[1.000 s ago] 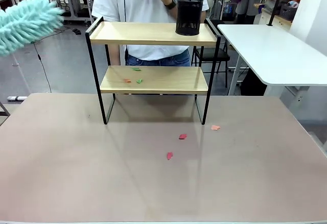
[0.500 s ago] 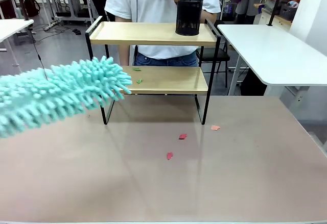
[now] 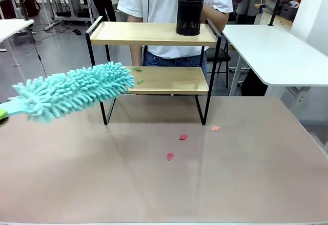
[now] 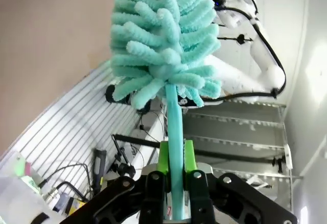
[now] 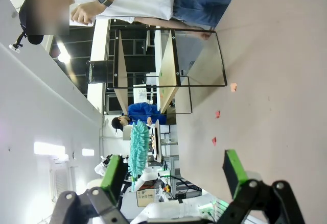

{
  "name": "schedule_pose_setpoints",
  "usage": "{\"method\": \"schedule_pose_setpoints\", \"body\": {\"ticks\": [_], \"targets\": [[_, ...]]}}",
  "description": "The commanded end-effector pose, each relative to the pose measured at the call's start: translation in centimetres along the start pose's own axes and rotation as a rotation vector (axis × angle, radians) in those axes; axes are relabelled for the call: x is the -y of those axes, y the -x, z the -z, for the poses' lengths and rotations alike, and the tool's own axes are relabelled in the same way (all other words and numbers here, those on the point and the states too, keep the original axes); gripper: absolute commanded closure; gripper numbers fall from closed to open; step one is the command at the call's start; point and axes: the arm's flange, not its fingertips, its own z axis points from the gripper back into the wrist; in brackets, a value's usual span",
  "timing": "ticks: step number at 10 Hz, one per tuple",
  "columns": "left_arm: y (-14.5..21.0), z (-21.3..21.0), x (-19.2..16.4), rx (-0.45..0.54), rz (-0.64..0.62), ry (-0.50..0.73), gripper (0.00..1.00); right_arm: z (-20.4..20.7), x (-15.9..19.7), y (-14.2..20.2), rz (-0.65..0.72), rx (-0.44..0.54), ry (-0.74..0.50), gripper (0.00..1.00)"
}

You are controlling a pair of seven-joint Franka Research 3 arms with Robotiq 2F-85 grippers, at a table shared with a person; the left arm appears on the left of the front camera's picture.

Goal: Clean the shelf.
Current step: Clean the remaining tier of the Shelf with the Duster once objects are removed.

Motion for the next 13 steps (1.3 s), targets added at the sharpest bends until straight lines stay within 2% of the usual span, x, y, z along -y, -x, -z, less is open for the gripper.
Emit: {"method": "schedule_pose_setpoints", "body": {"ticks": [1, 2, 5, 7, 8, 10, 12, 13], "targets": [[1.6, 6.9, -2.6, 0.015, -0.017, -0.005, 0.88, 0.0, -0.2, 0.0, -0.014, -0.004, -0.008, 0.00], [0.0, 0.0, 0.0, 0.000, 0.000, 0.000, 0.88, 0.0, -0.2, 0.0, -0.014, -0.004, -0.008, 0.00], [0.0, 0.0, 0.0, 0.000, 0.000, 0.000, 0.88, 0.0, -0.2, 0.0, -0.014, -0.004, -0.008, 0.00], [-1.7, 2.3, 0.1, 0.031, -0.006, -0.050, 0.88, 0.0, -0.2, 0.0, -0.014, -0.004, -0.008, 0.00], [-2.7, 3.9, 0.4, 0.012, 0.001, -0.072, 0.88, 0.0, -0.2, 0.0, -0.014, -0.004, -0.008, 0.00], [-3.9, 6.6, 1.7, 0.106, 0.040, -0.127, 0.88, 0.0, -0.2, 0.0, -0.014, -0.004, -0.008, 0.00], [-4.2, 8.3, 2.7, 0.313, 0.085, -0.240, 0.88, 0.0, -0.2, 0.0, -0.014, -0.004, -0.008, 0.00], [-4.1, 8.9, 3.0, 0.342, 0.101, -0.279, 0.88, 0.0, -0.2, 0.0, -0.014, -0.004, -0.008, 0.00]]}}
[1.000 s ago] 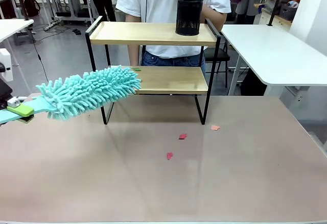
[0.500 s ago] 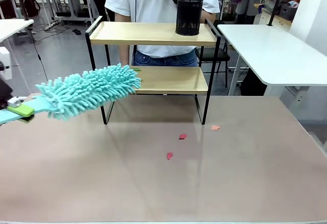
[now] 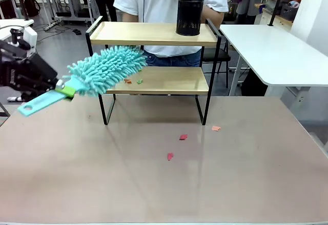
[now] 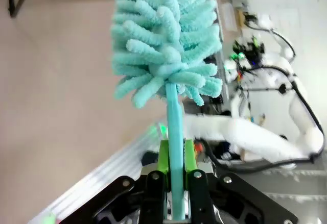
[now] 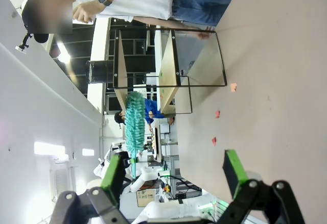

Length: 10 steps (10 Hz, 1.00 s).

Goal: Clean the shelf.
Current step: Clean the remaining tier of the Shelf with the Duster once objects are removed.

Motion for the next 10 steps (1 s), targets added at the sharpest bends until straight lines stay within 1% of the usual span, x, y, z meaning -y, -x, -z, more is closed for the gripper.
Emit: {"method": "schedule_pose_setpoints", "body": {"ticks": [1, 3, 4, 6, 7, 8, 10], "targets": [[3.7, 2.8, 0.0, 0.092, 0.007, -0.089, 0.88, 0.0, -0.2, 0.0, -0.014, -0.004, -0.008, 0.00], [3.4, 3.6, 0.2, 0.076, 0.022, -0.135, 0.88, 0.0, -0.2, 0.0, -0.014, -0.004, -0.008, 0.00], [3.1, 4.3, 0.1, 0.096, 0.019, -0.168, 0.88, 0.0, -0.2, 0.0, -0.014, -0.004, -0.008, 0.00], [2.7, 5.6, -0.2, 0.093, 0.007, -0.223, 0.88, 0.0, -0.2, 0.0, -0.014, -0.004, -0.008, 0.00], [2.4, 6.2, -0.4, 0.115, -0.006, -0.259, 0.88, 0.0, -0.2, 0.0, -0.014, -0.004, -0.008, 0.00], [2.1, 7.0, -0.7, 0.106, -0.005, -0.274, 0.88, 0.0, -0.2, 0.0, -0.014, -0.004, -0.008, 0.00], [1.4, 8.0, -1.3, 0.155, -0.001, -0.332, 0.88, 0.0, -0.2, 0.0, -0.014, -0.004, -0.008, 0.00]]}}
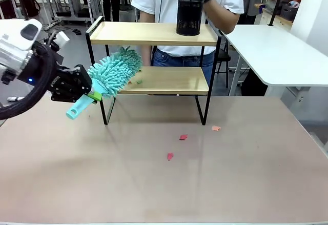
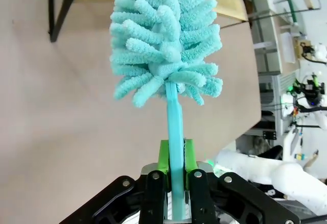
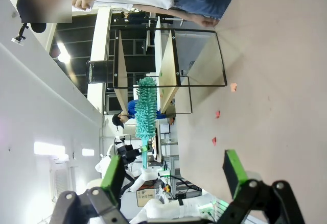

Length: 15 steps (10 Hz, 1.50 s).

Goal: Clean the shelf.
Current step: Clean the remaining tier of the Shelf with the Duster once objects are removed.

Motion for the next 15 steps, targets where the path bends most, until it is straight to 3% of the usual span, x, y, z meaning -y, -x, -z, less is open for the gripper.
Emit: {"method": "schedule_pose_setpoints", "body": {"ticks": [1, 6, 15], "targets": [[3.4, 1.3, -1.4, 0.063, -0.021, -0.053, 0.88, 0.0, -0.2, 0.0, -0.014, -0.004, -0.008, 0.00], [1.9, 3.2, -2.4, 0.139, -0.070, -0.102, 0.88, 0.0, -0.2, 0.0, -0.014, -0.004, -0.008, 0.00], [-1.5, 5.7, -1.4, 0.042, -0.076, -0.086, 0.88, 0.0, -0.2, 0.0, -0.014, -0.004, -0.008, 0.00]]}}
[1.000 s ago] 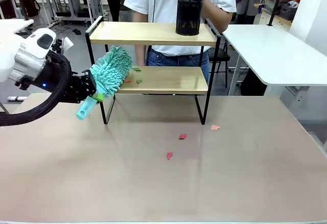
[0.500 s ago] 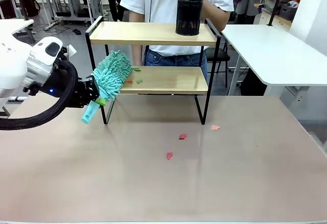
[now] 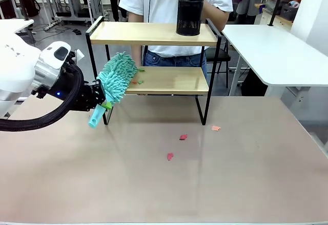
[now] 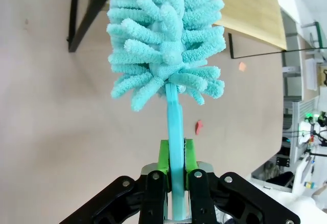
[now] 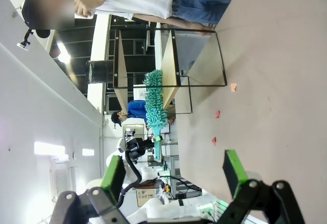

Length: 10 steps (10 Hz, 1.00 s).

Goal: Clean the shelf.
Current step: Clean the remaining tier of the Shelf with the Duster once objects are removed.

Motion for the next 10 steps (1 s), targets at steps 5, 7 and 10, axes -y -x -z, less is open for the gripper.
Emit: {"method": "schedule_pose_setpoints", "body": {"ticks": [5, 7, 10], "targets": [[-0.1, 0.7, 1.7, -0.180, 0.149, 0.094, 0.88, 0.0, -0.2, 0.0, -0.014, -0.004, -0.007, 0.00], [0.4, 0.8, 1.8, -0.230, 0.217, 0.157, 0.88, 0.0, -0.2, 0.0, -0.014, -0.004, -0.007, 0.00], [1.3, 0.0, 2.0, -0.390, 0.357, 0.249, 0.88, 0.0, -0.2, 0.0, -0.014, -0.004, -0.007, 0.00]]}}
